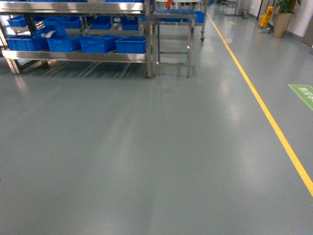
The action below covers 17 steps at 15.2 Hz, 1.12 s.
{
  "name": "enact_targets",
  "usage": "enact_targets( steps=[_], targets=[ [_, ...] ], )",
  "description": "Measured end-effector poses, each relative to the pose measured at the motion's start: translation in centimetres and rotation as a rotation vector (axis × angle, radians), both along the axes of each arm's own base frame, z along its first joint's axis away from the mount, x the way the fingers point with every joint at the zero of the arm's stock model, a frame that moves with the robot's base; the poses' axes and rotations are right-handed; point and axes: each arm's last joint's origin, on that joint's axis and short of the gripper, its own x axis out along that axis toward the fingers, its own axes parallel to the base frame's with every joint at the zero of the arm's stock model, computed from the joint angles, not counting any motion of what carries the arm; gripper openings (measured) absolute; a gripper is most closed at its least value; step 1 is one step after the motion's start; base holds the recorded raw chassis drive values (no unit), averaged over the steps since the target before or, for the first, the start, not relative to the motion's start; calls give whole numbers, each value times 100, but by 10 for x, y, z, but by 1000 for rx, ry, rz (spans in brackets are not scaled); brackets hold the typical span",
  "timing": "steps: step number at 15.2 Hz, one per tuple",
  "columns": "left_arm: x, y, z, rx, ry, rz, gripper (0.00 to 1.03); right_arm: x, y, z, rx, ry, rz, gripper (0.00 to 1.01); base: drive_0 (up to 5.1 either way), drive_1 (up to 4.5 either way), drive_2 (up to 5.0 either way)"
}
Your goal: Sort blue parts and orange caps into right shelf containers
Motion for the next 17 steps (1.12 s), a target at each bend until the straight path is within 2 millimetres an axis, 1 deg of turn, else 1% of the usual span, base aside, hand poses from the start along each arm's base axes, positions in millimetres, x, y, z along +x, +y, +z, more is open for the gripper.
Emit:
enact_targets(
  steps=[6,17],
  targets=[
    [0,0,0,1,-3,-3,41,0,0,1,0,-5,0,43,-128,-128,-128],
    [0,0,0,1,1,-2,41,0,0,0,0,-3,0,43,0,429,-429]
  ],
)
